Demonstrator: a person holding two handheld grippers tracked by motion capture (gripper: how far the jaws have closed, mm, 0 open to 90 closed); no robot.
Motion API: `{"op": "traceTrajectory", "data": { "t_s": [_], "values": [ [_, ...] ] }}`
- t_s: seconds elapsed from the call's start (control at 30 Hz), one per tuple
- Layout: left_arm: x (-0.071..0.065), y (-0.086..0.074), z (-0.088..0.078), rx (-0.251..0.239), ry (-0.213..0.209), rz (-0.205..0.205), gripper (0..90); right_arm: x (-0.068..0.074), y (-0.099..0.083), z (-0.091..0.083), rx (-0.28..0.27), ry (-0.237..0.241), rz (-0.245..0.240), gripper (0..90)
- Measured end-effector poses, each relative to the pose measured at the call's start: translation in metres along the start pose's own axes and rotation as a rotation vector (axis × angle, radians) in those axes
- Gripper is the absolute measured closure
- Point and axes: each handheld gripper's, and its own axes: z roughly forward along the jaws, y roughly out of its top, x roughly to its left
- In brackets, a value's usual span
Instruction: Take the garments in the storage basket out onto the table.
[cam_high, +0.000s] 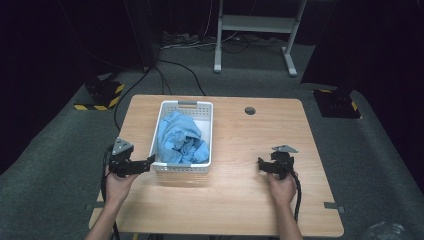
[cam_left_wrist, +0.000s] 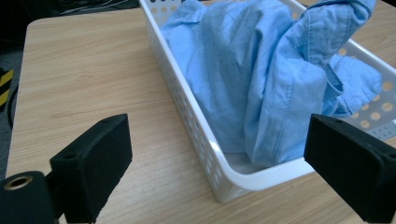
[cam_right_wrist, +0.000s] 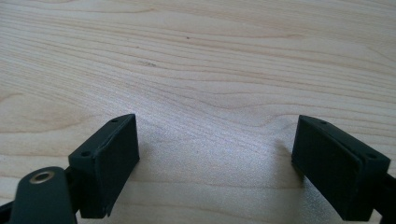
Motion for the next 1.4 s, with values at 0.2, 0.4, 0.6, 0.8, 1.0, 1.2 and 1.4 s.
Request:
{"op": "traceTrajectory", "data": {
  "t_s": [0.2, 0.4, 0.6, 0.8, 1.0, 1.2, 1.4],
  "values": [
    [-0.002, 0.006, 0.001, 0.003, 0.018, 0.001, 6.8, 0.0, 0.0, 0.0, 0.0, 0.0, 0.0, 14.5],
    [-0.008, 0.013, 0.004, 0.004, 0.0, 0.014, 6.8, 0.0, 0.0, 0.0, 0.0, 0.0, 0.0, 14.5],
    [-0.013, 0.019, 0.009, 0.009, -0.028, 0.029, 6.5, 0.0, 0.0, 0.0, 0.0, 0.0, 0.0, 14.5],
    [-0.017, 0.024, 0.014, 0.013, -0.054, 0.027, 6.5, 0.0, 0.0, 0.0, 0.0, 0.0, 0.0, 14.5],
    [-0.02, 0.03, 0.019, 0.008, -0.078, 0.018, 6.9, 0.0, 0.0, 0.0, 0.0, 0.0, -0.001, 14.5],
    [-0.023, 0.036, 0.027, 0.024, -0.089, 0.012, 7.9, 0.0, 0.0, 0.0, 0.0, 0.0, 0.0, 14.5],
    [-0.026, 0.04, 0.03, 0.017, -0.105, 0.011, 8.3, 0.0, 0.0, 0.0, 0.0, 0.0, -0.001, 14.5]
  ]
}}
